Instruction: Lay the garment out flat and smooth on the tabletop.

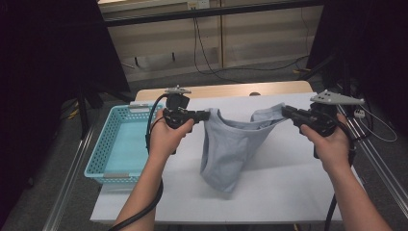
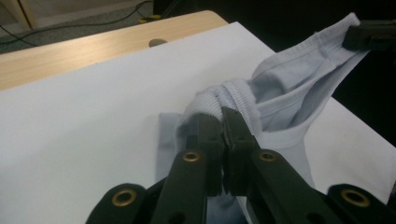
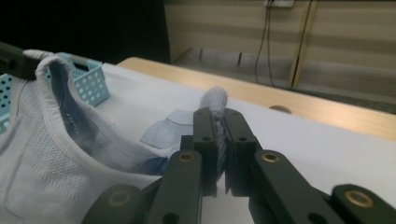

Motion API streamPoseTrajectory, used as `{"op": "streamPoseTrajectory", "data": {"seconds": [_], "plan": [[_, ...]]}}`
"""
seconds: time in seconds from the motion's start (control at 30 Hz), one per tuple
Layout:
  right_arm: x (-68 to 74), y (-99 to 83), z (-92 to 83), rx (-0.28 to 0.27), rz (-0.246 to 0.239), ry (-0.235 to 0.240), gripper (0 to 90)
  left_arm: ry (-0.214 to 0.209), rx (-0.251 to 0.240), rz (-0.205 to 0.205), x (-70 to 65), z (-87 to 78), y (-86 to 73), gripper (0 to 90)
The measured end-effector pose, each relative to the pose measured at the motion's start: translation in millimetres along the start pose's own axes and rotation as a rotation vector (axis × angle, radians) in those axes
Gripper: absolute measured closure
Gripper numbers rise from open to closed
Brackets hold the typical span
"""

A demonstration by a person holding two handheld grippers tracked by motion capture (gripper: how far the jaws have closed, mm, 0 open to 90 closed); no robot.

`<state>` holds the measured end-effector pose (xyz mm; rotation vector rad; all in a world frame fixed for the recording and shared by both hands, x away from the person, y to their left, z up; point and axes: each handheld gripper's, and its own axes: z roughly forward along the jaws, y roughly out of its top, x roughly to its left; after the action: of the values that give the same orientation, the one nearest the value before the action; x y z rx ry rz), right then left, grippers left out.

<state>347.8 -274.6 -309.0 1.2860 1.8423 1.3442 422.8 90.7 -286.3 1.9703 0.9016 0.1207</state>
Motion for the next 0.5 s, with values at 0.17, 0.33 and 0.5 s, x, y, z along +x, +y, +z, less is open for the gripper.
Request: {"op": "streamPoseTrajectory", "data": {"seconds": [0.17, 0.33, 0.5], "plan": [[-0.1, -0.6, -1.2, 0.018, -0.005, 0.004, 85.4, 0.006, -0.006, 0.008, -1.9, 0.9, 0.8, 87.8], [-2.0, -18.2, 10.9, 0.063, 0.011, 0.003, 85.0, 0.007, 0.000, -0.001, 1.1, 2.2, -3.3, 87.8], [-3.9, -22.9, 18.4, 0.077, 0.024, 0.008, 84.7, 0.018, 0.010, -0.002, 8.6, 0.3, -3.2, 87.8]]}}
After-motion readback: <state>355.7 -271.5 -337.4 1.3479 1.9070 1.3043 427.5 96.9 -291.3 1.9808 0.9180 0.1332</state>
